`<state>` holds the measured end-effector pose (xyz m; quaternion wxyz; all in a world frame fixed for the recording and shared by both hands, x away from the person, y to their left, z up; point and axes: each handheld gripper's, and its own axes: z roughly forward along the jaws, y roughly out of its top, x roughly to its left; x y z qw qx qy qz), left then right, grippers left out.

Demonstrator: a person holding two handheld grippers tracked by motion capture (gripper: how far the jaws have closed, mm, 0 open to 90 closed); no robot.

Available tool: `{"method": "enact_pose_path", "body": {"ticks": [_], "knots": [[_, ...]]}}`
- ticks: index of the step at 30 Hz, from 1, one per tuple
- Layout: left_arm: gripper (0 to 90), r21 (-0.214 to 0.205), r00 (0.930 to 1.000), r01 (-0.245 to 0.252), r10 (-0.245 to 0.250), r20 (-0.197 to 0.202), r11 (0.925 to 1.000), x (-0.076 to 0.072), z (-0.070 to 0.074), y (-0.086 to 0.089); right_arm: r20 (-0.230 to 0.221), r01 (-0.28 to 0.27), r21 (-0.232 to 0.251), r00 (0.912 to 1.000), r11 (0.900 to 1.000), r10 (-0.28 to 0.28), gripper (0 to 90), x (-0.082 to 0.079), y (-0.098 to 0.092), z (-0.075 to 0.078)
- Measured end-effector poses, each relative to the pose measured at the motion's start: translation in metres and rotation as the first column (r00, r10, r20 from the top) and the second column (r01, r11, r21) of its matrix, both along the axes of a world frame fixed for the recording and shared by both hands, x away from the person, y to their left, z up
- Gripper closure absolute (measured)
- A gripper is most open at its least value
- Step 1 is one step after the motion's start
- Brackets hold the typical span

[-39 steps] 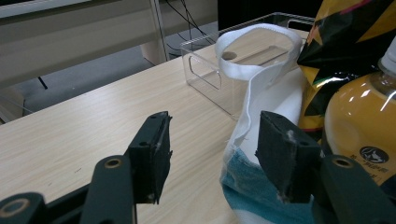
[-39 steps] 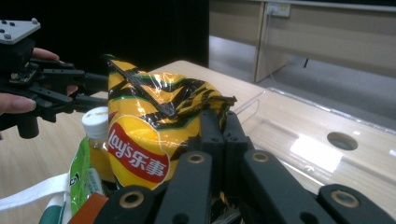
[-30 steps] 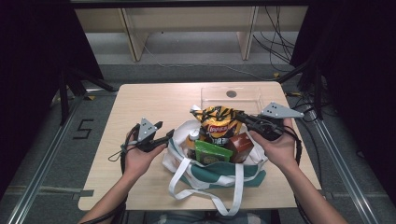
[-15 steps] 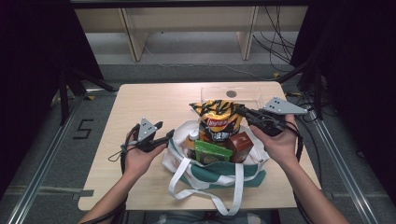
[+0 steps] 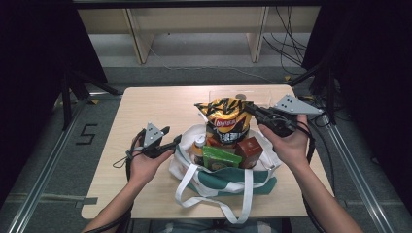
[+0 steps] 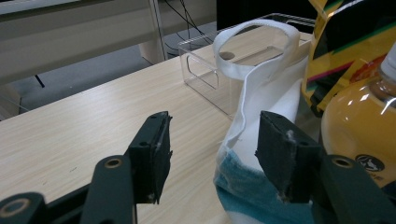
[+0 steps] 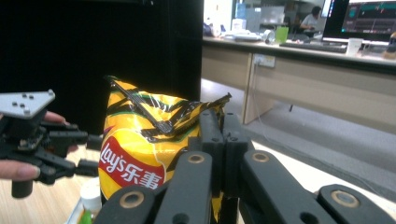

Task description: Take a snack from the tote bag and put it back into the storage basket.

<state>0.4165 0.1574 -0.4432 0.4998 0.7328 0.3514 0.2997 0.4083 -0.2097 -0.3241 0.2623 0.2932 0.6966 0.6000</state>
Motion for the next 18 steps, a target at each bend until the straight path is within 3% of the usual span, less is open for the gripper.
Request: {"method": "enact_pose_path", "body": {"ticks": [7, 11, 18], "knots": [[44.1, 0.0, 1.0, 0.0, 0.0, 0.003, 1.0, 0.0, 0.0, 0.0, 0.055, 0.002, 0.01, 0.9985, 0.9999, -0.003, 90.0, -0.002, 0.003, 0.015], [44.1, -0.002, 1.0, 0.0, 0.0, 0.002, 1.0, 0.0, 0.0, 0.0, 0.052, 0.002, 0.023, 0.9986, 0.9997, -0.003, 90.0, -0.002, 0.002, 0.019], [44.2, -0.007, 1.0, -0.004, 0.004, 0.003, 1.0, 0.0, 0.0, 0.0, 0.095, 0.023, 0.035, 0.9952, 0.9991, -0.026, 90.0, -0.004, -0.005, 0.03]]}}
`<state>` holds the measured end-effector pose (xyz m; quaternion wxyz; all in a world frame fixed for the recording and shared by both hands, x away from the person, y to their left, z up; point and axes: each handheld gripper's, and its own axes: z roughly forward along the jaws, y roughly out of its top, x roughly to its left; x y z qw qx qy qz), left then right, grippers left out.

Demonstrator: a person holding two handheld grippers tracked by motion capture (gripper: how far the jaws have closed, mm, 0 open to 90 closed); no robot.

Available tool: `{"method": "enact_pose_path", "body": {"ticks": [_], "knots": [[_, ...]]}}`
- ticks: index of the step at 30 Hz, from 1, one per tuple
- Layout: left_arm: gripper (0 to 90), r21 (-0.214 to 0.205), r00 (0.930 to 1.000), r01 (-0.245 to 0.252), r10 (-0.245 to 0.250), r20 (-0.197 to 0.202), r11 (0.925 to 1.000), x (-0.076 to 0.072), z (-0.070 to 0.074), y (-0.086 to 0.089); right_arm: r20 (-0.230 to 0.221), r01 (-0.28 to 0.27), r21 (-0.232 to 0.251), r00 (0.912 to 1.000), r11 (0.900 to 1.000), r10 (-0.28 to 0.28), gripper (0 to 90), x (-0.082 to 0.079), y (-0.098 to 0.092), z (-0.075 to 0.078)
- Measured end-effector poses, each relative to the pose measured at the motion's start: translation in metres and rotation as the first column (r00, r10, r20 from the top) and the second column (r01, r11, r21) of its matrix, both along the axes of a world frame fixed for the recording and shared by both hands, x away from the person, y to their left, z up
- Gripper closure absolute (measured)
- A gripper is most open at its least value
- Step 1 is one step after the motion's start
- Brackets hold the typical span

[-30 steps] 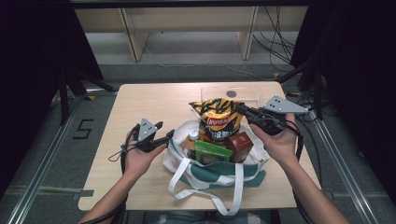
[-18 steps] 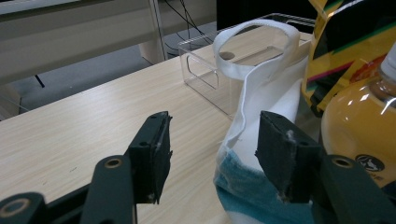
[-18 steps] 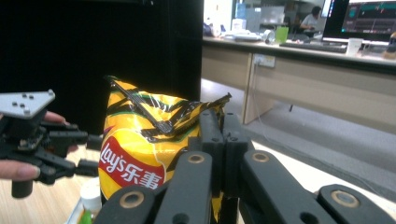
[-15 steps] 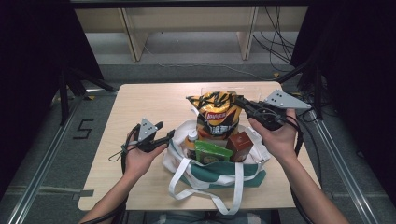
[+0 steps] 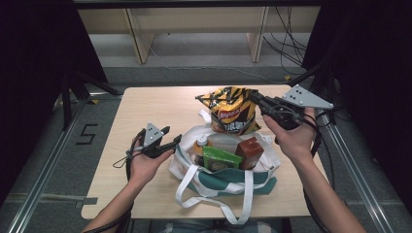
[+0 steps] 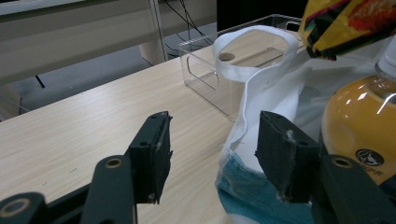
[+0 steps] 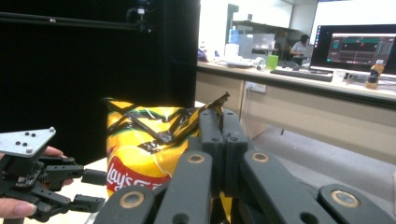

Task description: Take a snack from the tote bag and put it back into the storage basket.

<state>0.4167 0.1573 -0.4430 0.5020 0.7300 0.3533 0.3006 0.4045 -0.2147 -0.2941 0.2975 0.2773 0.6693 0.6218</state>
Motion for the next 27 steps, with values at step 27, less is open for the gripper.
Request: {"method": "enact_pose_path", "body": {"ticks": [27], "knots": [[44.4, -0.017, 0.9998, -0.02, 0.02, 0.006, 0.9997, 0.0, 0.001, 0.002, 0.023, 0.133, 0.05, 0.9907, 0.9899, -0.134, 90.0, 0.011, -0.038, 0.027]]}}
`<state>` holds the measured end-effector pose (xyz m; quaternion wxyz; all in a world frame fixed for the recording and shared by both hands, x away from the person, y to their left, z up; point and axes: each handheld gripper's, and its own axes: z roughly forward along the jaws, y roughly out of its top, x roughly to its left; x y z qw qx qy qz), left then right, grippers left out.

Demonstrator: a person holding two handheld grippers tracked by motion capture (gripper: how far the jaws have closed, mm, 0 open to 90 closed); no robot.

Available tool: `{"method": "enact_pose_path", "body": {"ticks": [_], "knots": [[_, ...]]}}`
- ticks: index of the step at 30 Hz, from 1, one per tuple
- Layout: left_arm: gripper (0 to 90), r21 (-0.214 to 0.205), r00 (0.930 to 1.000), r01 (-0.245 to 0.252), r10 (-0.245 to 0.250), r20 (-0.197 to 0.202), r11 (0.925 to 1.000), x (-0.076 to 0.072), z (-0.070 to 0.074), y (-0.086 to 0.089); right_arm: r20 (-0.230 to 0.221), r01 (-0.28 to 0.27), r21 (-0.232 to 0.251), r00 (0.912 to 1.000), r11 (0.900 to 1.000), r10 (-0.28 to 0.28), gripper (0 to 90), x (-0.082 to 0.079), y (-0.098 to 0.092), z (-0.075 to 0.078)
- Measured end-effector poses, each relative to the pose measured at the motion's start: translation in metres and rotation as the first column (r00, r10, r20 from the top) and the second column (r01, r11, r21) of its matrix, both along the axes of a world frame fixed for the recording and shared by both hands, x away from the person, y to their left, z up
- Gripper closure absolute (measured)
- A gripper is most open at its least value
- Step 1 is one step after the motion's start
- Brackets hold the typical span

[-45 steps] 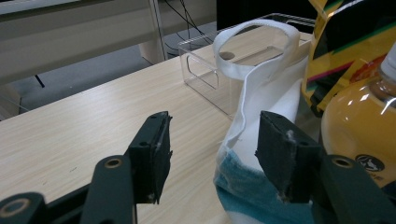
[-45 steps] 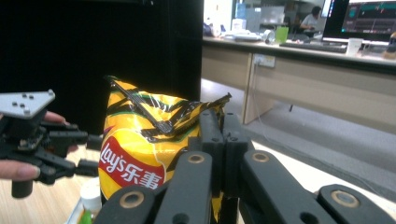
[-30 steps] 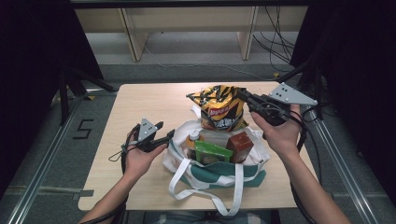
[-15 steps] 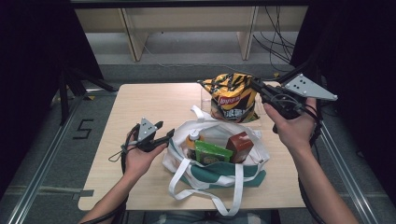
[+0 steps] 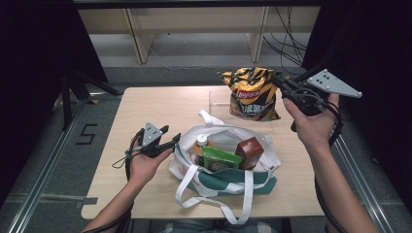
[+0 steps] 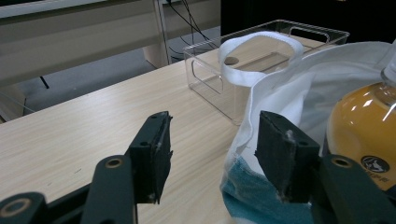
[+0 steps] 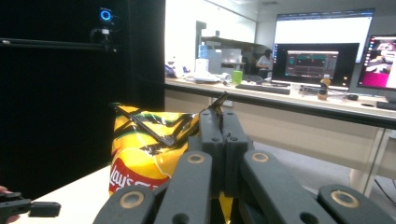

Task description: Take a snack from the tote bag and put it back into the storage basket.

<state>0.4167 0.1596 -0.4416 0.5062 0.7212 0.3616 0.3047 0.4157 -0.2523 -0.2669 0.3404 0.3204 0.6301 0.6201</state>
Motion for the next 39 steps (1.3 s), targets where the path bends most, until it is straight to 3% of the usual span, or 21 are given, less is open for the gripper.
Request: {"method": "enact_pose_path", "body": {"ticks": [4, 9, 39], "knots": [[44.4, -0.005, 1.0, 0.002, -0.002, 0.008, 1.0, 0.0, 0.001, 0.0, -0.026, 0.01, 0.011, 0.9996, 0.9999, -0.009, 90.0, 0.005, -0.002, -0.002], [44.6, -0.012, 1.0, -0.004, 0.004, 0.006, 0.9999, 0.0, 0.0, 0.001, -0.017, 0.032, 0.009, 0.9994, 0.9995, -0.032, 90.0, 0.012, -0.005, -0.003], [44.6, -0.02, 0.9998, -0.012, 0.013, 0.013, 0.9997, 0.001, 0.001, 0.003, -0.108, 0.123, 0.035, 0.9871, 0.9918, -0.118, 90.0, 0.06, -0.012, -0.017]]}}
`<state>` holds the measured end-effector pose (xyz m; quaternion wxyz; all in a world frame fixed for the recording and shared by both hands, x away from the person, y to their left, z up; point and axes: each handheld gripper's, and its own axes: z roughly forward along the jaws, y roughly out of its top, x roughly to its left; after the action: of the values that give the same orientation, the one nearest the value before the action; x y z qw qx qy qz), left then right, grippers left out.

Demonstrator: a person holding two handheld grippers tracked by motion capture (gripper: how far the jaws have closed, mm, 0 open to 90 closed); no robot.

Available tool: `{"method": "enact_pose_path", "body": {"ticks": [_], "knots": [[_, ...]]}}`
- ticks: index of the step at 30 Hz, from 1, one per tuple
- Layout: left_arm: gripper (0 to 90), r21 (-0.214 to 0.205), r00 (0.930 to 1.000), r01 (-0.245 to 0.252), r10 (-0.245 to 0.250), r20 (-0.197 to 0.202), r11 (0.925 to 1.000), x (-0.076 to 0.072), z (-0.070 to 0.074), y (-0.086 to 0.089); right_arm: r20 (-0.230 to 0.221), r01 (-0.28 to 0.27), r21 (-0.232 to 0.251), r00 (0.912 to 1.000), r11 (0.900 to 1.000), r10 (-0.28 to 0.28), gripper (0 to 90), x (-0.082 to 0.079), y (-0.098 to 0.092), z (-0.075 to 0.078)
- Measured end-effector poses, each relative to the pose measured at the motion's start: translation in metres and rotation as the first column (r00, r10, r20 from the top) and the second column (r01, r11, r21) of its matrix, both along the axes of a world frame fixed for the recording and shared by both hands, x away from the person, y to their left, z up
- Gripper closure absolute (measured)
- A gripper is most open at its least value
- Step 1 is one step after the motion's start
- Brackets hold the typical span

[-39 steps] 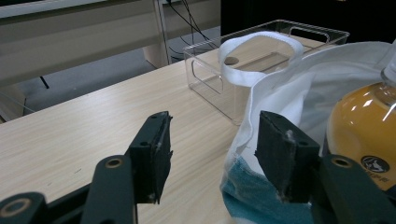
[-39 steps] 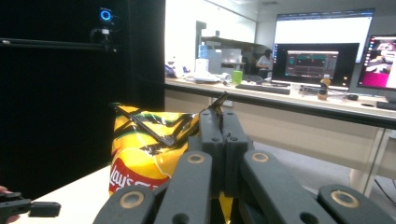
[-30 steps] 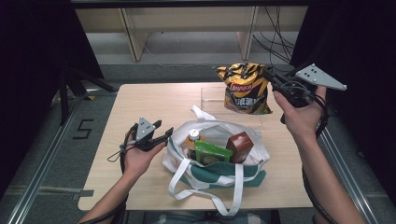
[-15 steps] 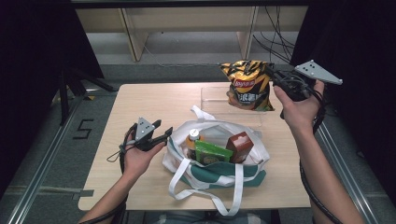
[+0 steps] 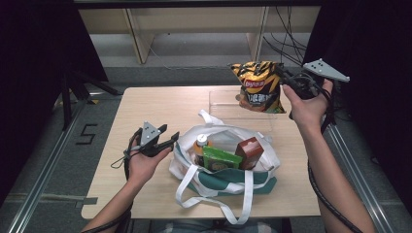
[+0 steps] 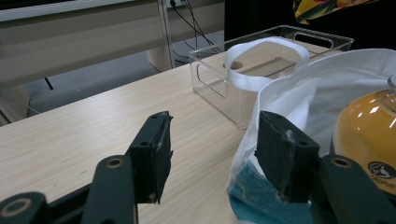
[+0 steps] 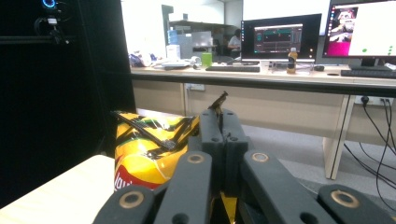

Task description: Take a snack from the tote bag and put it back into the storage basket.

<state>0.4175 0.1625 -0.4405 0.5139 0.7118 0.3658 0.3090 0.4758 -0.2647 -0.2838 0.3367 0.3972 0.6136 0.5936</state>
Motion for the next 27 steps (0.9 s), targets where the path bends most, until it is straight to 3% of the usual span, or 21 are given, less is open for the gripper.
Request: {"method": "enact_pose_path", "body": {"ticks": [27], "knots": [[44.7, -0.003, 1.0, -0.001, 0.001, -0.002, 1.0, 0.001, -0.001, 0.001, -0.045, 0.052, 0.003, 0.9976, 0.9986, -0.052, 90.0, 0.034, 0.004, -0.005]]}}
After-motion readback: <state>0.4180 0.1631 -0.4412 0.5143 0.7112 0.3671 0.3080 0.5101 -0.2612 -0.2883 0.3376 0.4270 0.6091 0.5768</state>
